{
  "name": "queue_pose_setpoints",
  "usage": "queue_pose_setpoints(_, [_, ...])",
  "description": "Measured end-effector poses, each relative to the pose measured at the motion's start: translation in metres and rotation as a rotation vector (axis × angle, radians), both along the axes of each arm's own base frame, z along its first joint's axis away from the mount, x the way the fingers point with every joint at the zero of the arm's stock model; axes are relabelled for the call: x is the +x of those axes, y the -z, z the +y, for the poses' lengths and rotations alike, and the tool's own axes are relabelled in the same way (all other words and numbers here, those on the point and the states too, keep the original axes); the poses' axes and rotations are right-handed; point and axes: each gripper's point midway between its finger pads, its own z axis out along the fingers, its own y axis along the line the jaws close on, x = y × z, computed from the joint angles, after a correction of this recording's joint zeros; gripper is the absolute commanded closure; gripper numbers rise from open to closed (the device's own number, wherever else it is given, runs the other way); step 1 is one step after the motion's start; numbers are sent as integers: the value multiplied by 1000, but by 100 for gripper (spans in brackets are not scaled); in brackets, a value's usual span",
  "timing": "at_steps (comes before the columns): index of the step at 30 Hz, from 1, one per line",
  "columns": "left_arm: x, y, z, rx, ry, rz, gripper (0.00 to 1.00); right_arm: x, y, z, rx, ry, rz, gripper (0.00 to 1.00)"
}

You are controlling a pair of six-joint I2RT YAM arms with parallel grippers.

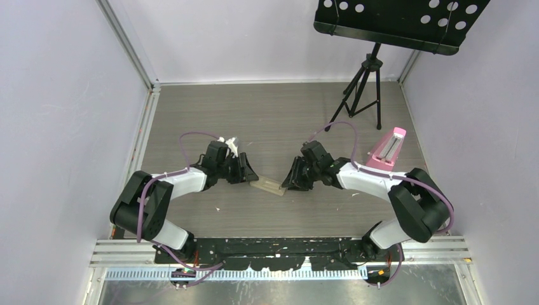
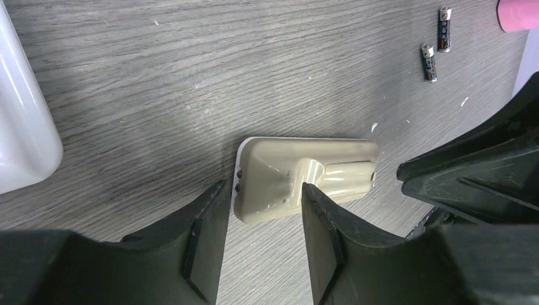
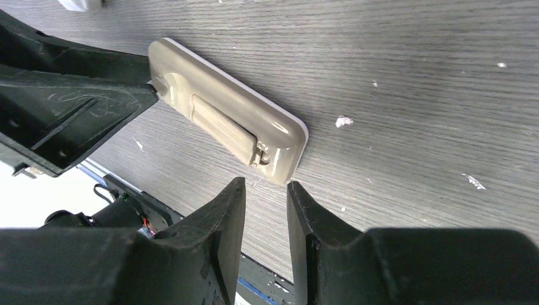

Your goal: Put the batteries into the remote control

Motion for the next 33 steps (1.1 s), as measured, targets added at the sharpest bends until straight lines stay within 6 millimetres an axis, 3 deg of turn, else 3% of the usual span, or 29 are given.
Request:
queue_pose_setpoints(3, [0, 0, 0, 2, -2, -1, 53, 1, -7, 0, 11, -10, -26, 82])
queue_pose_setpoints(12, [0, 1, 1, 8, -4, 3, 56, 6, -18, 18, 82, -52, -64, 89])
queue_pose_setpoints(21, [1, 0, 1, 6, -6, 1, 58, 10, 12, 26, 27, -56, -8, 97])
queue_pose_setpoints(26, [2, -1, 0, 2, -8, -1, 58, 12, 11, 33, 16, -61, -31, 97])
queue_pose_setpoints(30, [5, -4, 0, 5, -15, -10, 56, 12, 9, 33, 5, -65, -53, 91])
queue_pose_setpoints(33, [12, -13, 2, 19, -32, -36, 45, 11, 1, 31, -6, -90, -94, 62])
